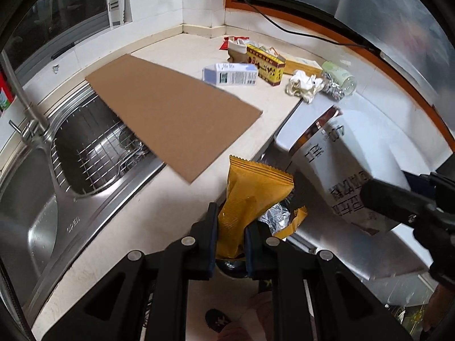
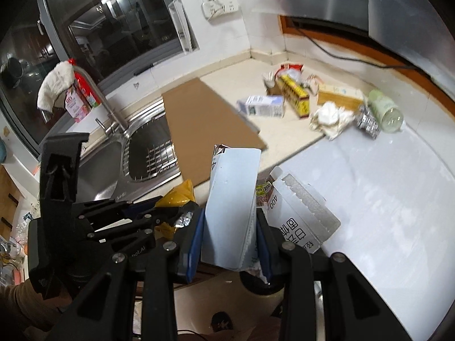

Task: Collect trash
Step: 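Carry both held packets down toward the floor trash bin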

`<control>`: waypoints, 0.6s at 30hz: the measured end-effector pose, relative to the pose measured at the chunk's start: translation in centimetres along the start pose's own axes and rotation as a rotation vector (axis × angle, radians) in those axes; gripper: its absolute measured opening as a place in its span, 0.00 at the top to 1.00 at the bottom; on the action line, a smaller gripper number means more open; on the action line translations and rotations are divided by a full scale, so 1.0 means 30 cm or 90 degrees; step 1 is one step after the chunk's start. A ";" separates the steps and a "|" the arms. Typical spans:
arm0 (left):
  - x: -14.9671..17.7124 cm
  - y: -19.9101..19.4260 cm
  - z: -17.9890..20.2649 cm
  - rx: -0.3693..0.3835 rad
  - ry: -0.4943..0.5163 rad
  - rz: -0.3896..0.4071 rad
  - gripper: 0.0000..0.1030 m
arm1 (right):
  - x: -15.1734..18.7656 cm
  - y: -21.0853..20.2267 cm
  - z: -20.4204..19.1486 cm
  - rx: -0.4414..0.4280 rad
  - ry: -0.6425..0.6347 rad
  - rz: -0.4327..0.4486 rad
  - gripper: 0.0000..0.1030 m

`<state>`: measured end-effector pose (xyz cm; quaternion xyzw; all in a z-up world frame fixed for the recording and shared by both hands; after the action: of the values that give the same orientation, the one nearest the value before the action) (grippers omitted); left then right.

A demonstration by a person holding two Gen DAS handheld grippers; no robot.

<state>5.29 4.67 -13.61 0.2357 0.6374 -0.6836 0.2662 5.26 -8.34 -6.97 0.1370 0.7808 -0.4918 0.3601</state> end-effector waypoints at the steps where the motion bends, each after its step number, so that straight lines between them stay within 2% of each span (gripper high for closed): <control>1: 0.015 -0.001 -0.004 0.001 0.001 0.000 0.87 | 0.022 0.007 -0.015 0.004 0.005 -0.005 0.67; 8: 0.141 0.029 -0.038 0.010 0.001 -0.017 0.87 | 0.157 0.068 -0.056 0.022 0.037 -0.037 0.67; 13: 0.231 0.097 -0.041 -0.013 -0.006 -0.025 0.87 | 0.251 0.162 -0.043 0.024 0.037 -0.058 0.67; 18: 0.330 0.207 -0.027 -0.049 -0.025 -0.041 0.87 | 0.354 0.279 0.019 0.020 0.033 -0.106 0.66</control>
<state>2.01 4.57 -24.85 0.1912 0.6650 -0.6714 0.2655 2.79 -6.30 -20.12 0.0902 0.7908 -0.5284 0.2954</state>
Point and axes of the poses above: each gripper's, at about its wrist camera, not at the fingertips, and y roughly the way its jaws point, z to its right, x to its underside, the point moved 4 cm from there along y, roughly the way its jaws point, and after that the axes turned 10 degrees about z, right-handed, at the moved point
